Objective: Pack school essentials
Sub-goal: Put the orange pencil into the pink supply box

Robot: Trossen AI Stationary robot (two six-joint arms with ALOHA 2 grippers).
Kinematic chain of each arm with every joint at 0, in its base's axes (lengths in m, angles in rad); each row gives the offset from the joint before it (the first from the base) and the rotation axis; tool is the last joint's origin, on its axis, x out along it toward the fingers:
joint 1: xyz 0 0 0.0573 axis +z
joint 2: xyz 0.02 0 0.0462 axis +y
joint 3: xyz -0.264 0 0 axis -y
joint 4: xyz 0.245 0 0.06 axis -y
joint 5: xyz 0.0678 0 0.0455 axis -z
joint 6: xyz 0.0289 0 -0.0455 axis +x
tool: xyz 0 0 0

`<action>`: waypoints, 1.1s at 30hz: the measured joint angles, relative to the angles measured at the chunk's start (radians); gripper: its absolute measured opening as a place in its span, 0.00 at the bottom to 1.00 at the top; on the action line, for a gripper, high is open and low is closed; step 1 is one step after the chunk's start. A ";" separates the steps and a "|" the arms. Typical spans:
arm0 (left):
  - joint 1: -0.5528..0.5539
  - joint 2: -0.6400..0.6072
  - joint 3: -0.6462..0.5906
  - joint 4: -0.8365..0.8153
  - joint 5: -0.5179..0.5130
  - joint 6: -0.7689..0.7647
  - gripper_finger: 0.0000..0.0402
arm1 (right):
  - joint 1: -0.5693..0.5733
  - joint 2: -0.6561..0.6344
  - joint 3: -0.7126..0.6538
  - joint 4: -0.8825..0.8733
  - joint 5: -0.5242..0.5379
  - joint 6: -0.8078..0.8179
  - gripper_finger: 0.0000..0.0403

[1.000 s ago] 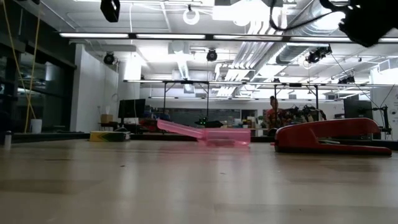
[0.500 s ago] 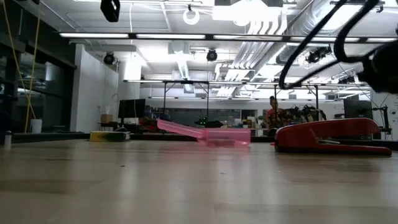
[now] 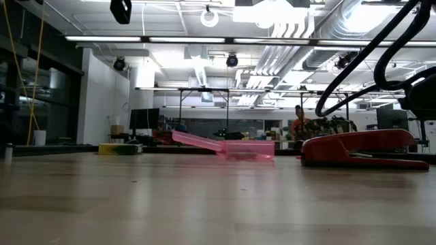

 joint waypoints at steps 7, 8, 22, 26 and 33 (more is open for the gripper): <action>0.000 0.000 0.000 0.000 -0.001 0.000 0.00 | 0.000 0.000 0.000 -0.016 0.001 -0.002 0.12; 0.000 0.000 0.000 0.000 -0.002 0.000 0.00 | 0.000 0.000 0.000 -0.018 0.000 -0.002 0.09; 0.000 0.000 0.000 0.001 -0.008 -0.023 0.00 | -0.013 -0.084 0.001 -0.055 -0.005 -0.064 0.01; 0.000 0.000 0.000 0.002 -0.008 -0.023 0.00 | -0.039 -0.186 0.001 -0.090 0.065 -0.124 0.00; 0.000 0.000 0.000 0.005 -0.008 -0.062 0.00 | -0.142 -0.414 0.001 0.033 0.271 -0.508 0.00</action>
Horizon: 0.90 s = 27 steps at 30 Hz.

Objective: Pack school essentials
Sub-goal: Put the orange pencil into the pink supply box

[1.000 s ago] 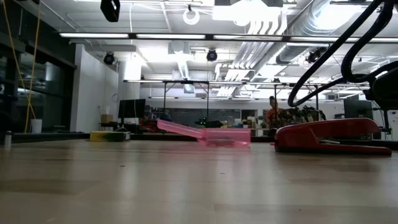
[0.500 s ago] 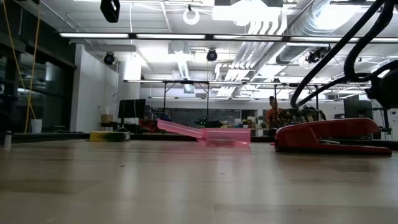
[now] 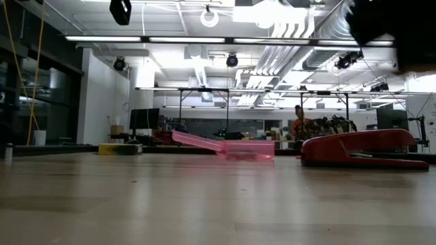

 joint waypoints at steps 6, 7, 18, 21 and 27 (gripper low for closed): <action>0.000 0.001 0.000 0.000 0.007 -0.068 0.00 | -0.169 -0.112 0.000 0.272 0.167 -0.513 0.00; 0.000 0.004 0.000 0.001 0.000 -0.083 0.00 | -0.200 -0.120 0.000 0.328 0.181 -0.601 0.00; 0.000 0.187 0.058 0.089 -0.026 -0.147 0.00 | -0.487 -0.128 0.001 0.696 -0.019 -1.114 0.00; 0.000 0.247 0.112 0.080 0.014 -0.106 0.00 | -0.513 -0.128 0.001 0.697 -0.068 -1.154 0.00; 0.000 0.306 0.143 0.078 0.025 -0.109 0.00 | -0.520 -0.128 0.001 0.701 -0.085 -1.201 0.00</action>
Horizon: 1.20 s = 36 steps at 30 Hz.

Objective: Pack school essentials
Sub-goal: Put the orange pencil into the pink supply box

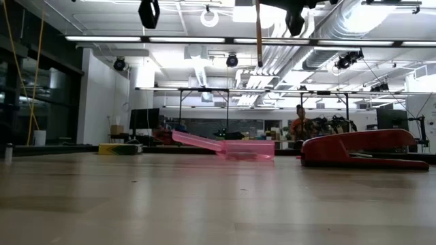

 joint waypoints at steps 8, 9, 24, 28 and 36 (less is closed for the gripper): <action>0.001 0.005 0.000 -0.002 -0.013 -0.007 0.00 | 0.000 0.000 0.000 0.000 0.000 0.002 0.00; 0.000 0.003 0.000 -0.002 -0.013 -0.005 0.00 | 0.000 0.000 0.000 0.000 -0.001 0.002 0.00; 0.042 -0.119 0.000 -0.016 0.027 0.051 0.00 | -0.251 0.180 0.209 -0.141 0.023 -0.041 0.00; 0.047 -0.133 0.000 -0.040 0.027 0.051 0.00 | -0.402 0.327 0.331 -0.208 0.031 -0.015 0.00; 0.047 -0.132 0.000 -0.058 0.026 0.043 0.00 | -0.602 0.589 0.373 -0.314 -0.082 0.342 0.00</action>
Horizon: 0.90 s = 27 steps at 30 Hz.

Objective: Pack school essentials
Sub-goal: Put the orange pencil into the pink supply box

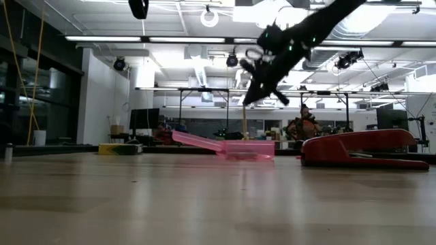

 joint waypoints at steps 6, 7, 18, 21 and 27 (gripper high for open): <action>0.000 0.000 0.000 0.000 -0.021 0.015 0.00 | 0.008 0.080 -0.008 0.019 -0.043 0.067 0.00; 0.000 0.000 0.000 0.000 -0.024 0.015 0.00 | 0.010 0.090 -0.007 0.022 -0.038 0.083 0.00; 0.000 0.000 0.000 0.003 -0.025 0.008 0.00 | 0.009 0.118 -0.007 0.008 -0.027 0.207 0.03; 0.000 0.000 0.000 0.003 -0.025 0.006 0.00 | 0.009 0.118 -0.007 -0.039 -0.030 0.253 0.05; 0.000 0.000 0.000 0.003 -0.025 -0.001 0.00 | 0.009 0.118 -0.008 -0.142 0.021 0.316 0.09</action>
